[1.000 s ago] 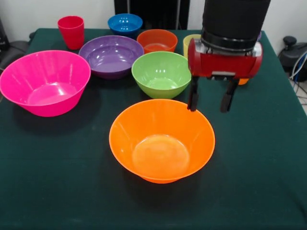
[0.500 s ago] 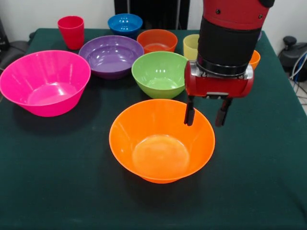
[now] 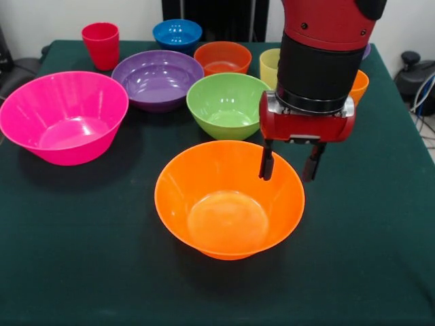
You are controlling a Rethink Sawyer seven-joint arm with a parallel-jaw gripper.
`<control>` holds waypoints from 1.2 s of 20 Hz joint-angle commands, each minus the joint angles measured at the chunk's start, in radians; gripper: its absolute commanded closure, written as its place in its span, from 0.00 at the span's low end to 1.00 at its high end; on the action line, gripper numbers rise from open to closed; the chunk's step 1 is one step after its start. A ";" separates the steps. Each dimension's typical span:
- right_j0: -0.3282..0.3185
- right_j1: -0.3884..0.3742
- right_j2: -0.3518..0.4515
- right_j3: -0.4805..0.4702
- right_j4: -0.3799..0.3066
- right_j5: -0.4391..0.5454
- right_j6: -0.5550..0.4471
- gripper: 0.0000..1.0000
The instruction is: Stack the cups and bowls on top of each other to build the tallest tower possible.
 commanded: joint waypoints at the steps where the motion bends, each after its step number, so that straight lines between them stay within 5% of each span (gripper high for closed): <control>1: -0.008 0.012 0.041 0.029 0.014 -0.010 0.167 0.00; 24: 0.040 0.087 0.034 0.008 0.057 -0.063 0.216 0.00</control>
